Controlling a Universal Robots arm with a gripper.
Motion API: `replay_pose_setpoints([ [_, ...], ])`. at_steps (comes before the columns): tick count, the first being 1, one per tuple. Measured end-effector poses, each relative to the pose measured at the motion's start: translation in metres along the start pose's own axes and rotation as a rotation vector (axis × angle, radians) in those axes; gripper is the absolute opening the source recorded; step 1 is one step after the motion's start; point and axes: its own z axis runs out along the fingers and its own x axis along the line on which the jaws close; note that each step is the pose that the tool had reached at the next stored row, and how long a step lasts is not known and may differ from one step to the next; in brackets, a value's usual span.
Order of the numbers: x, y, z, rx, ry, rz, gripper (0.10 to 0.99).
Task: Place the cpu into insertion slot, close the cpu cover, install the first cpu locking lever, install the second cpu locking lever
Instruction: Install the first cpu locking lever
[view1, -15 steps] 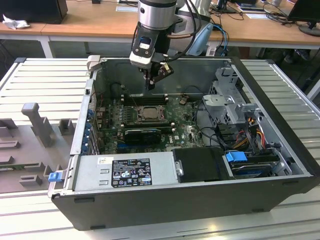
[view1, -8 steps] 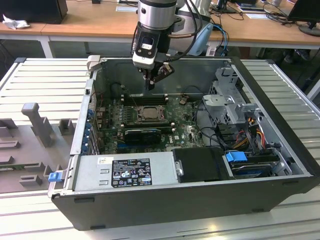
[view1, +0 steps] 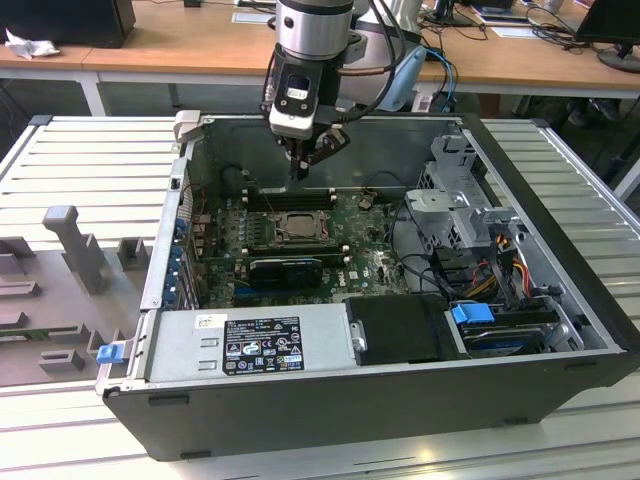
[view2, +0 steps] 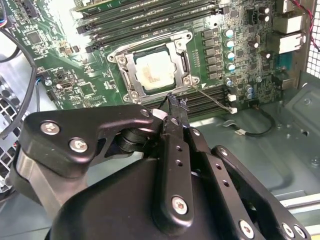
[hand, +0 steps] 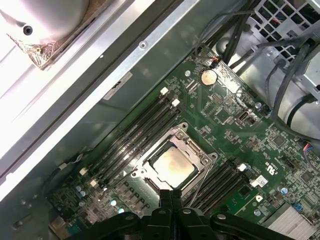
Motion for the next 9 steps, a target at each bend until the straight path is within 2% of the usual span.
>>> replay_pose_setpoints([
  [9, 0.0000, 0.0000, 0.0000, 0.003, 0.0006, -0.059, 0.106],
])
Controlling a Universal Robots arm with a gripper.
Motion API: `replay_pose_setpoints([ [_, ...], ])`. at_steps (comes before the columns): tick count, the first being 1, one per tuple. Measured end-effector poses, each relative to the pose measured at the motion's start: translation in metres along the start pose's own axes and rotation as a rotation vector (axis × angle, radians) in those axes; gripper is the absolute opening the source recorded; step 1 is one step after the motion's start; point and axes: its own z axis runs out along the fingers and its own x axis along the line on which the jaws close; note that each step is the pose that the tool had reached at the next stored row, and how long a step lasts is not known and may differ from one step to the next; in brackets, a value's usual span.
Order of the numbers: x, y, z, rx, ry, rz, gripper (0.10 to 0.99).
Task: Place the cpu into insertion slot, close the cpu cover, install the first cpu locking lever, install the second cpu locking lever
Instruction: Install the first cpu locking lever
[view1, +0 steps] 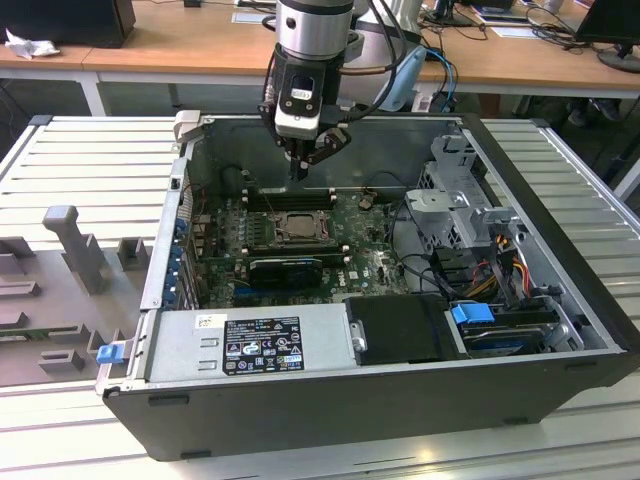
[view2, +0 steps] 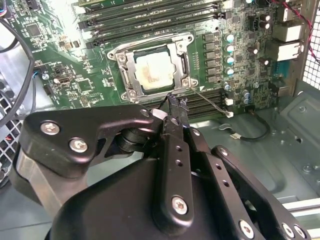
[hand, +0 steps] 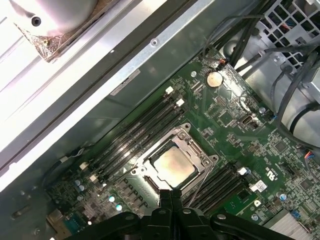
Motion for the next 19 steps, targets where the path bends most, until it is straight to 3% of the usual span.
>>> replay_pose_setpoints([
  [19, 0.0000, 0.0000, 0.0000, 0.008, 0.0017, -0.140, 0.106],
])
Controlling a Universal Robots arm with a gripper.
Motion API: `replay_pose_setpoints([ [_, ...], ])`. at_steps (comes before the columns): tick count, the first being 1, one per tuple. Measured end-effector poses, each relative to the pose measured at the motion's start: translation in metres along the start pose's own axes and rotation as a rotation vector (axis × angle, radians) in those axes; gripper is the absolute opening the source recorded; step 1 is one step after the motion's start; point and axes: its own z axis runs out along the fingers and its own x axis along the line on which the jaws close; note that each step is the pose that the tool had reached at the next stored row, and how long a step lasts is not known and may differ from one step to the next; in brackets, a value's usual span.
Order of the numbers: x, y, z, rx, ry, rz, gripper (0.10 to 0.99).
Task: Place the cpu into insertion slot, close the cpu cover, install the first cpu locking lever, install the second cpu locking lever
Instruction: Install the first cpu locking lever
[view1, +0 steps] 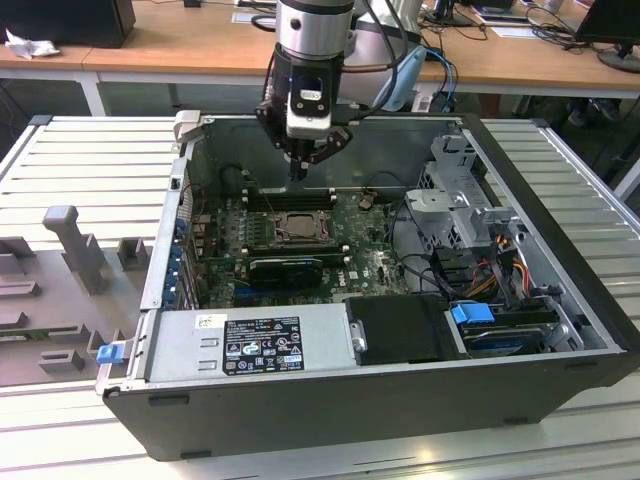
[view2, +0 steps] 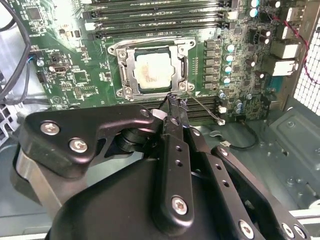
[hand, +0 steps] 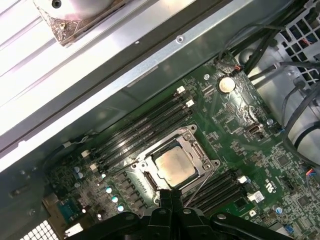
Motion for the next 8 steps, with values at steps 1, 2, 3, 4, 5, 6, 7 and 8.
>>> replay_pose_setpoints([
  [1, 0.0000, 0.0000, 0.0000, 0.001, 0.0001, -0.010, 0.106],
  [2, -0.0001, 0.0000, 0.0000, 0.001, -0.0012, -0.042, 0.106],
  [3, 0.0000, 0.0000, 0.0002, 0.000, -0.0058, -0.071, 0.106],
  [4, 0.0000, 0.0000, 0.0005, -0.001, -0.0095, -0.088, 0.106],
  [5, 0.0000, 0.0000, 0.0007, -0.003, -0.0130, -0.102, 0.106],
  [6, -0.0001, 0.0000, 0.0010, -0.005, -0.0188, -0.125, 0.106],
  [7, -0.0001, 0.0000, 0.0012, -0.007, -0.0220, -0.138, 0.106],
  [8, -0.0001, 0.0000, 0.0016, -0.009, -0.0271, -0.158, 0.106],
])
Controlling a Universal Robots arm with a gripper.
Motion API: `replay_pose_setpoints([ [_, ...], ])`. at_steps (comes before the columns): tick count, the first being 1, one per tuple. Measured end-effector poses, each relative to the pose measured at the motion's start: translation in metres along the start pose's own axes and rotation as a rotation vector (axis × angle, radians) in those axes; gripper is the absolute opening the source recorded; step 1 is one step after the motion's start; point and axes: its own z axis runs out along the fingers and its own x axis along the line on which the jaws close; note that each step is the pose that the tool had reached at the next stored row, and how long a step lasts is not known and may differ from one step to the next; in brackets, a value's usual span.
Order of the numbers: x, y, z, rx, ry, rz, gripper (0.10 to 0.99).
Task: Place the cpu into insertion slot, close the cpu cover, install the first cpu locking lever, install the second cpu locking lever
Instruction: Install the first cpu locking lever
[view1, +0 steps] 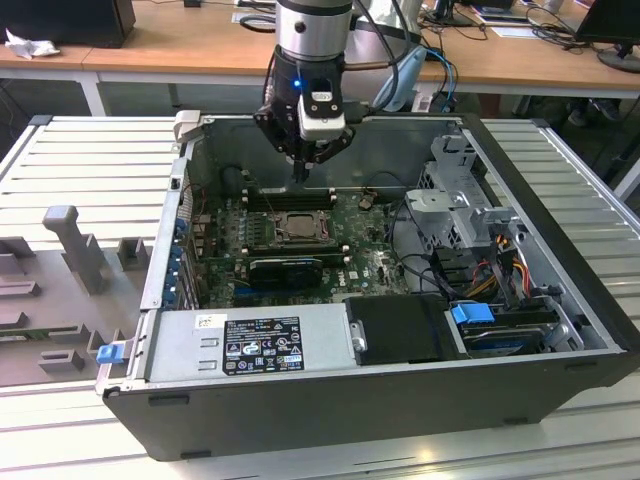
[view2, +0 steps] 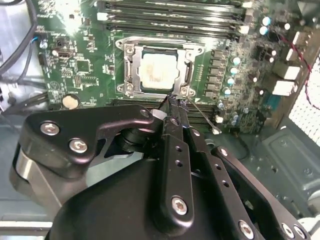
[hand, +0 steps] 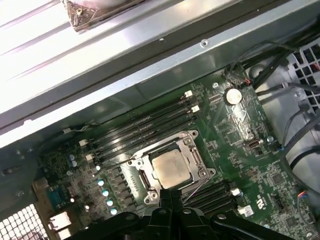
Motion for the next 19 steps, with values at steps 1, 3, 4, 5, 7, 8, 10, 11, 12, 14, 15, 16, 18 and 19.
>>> replay_pose_setpoints([
  [1, 0.0000, 0.0000, 0.0002, -0.001, -0.0031, -0.014, 0.106],
  [3, 0.0000, 0.0000, 0.0008, -0.005, -0.0126, -0.050, 0.106],
  [4, 0.0000, 0.0000, 0.0012, -0.007, -0.0171, -0.071, 0.106],
  [5, -0.0001, 0.0000, 0.0015, -0.007, -0.0187, -0.103, 0.106],
  [7, 0.0000, -0.0001, 0.0018, -0.006, -0.0169, -0.165, 0.106],
  [8, 0.0000, -0.0001, 0.0019, -0.006, -0.0159, -0.194, 0.106],
  [10, 0.0000, -0.0001, 0.0020, -0.005, -0.0150, -0.223, 0.106],
  [11, 0.0000, -0.0001, 0.0020, -0.005, -0.0144, -0.241, 0.106],
  [12, 0.0001, -0.0001, 0.0021, -0.005, -0.0140, -0.252, 0.106],
  [14, 0.0015, -0.0008, 0.0024, -0.005, -0.0134, -0.265, 0.106],
  [15, 0.0025, -0.0012, 0.0025, -0.006, -0.0131, -0.266, 0.106],
  [16, 0.0046, -0.0022, 0.0026, -0.007, -0.0127, -0.266, 0.106],
  [18, 0.0088, -0.0041, 0.0034, -0.009, -0.0122, -0.266, 0.106],
  [19, 0.0095, -0.0044, 0.0035, -0.009, -0.0121, -0.266, 0.106],
])
